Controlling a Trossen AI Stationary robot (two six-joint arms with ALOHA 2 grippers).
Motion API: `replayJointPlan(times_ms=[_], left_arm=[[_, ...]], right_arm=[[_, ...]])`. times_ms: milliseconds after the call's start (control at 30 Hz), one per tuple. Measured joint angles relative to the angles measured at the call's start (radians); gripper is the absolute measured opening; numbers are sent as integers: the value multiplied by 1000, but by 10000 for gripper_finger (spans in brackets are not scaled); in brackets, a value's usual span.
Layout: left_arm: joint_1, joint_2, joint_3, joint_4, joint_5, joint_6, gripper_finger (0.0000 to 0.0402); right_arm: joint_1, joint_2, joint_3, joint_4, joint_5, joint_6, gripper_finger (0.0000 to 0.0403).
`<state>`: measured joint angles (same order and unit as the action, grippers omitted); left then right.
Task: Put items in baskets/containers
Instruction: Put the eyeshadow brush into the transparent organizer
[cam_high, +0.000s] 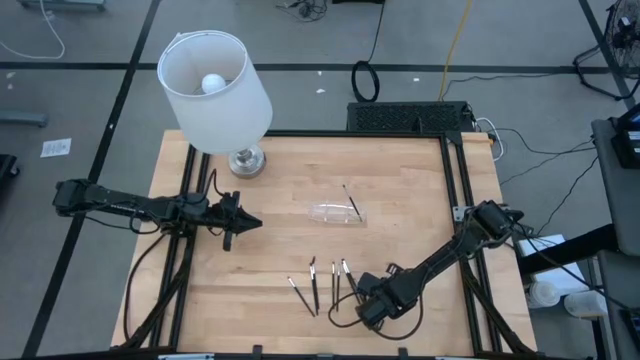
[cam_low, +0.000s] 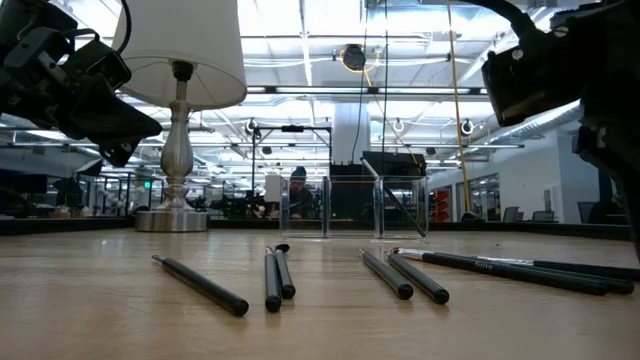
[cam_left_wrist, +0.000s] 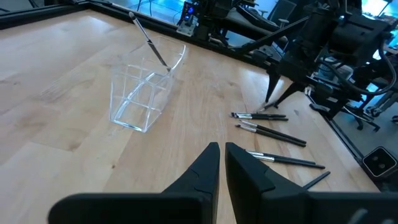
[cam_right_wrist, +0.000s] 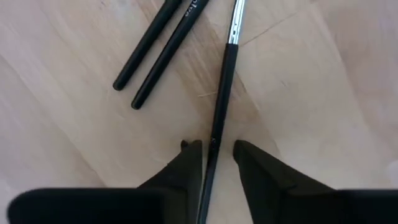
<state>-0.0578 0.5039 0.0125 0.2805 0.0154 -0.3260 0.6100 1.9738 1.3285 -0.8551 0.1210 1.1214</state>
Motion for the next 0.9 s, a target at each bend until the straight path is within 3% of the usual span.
replayJointPlan(times_ms=[267, 500, 633, 900], left_arm=[[0, 0, 0, 0, 0, 0, 31], [0, 0, 0, 0, 0, -2, 31], [0, 0, 0, 0, 0, 2, 31], [0, 0, 0, 0, 0, 0, 31]], right_arm=[[-1, -1, -1, 3, 28, -17, 8], [2, -19, -3, 11, 41, -31, 3], [-1, -61, -8, 0, 137, -21, 2], [15, -208, -4, -87, 232, 18, 1]])
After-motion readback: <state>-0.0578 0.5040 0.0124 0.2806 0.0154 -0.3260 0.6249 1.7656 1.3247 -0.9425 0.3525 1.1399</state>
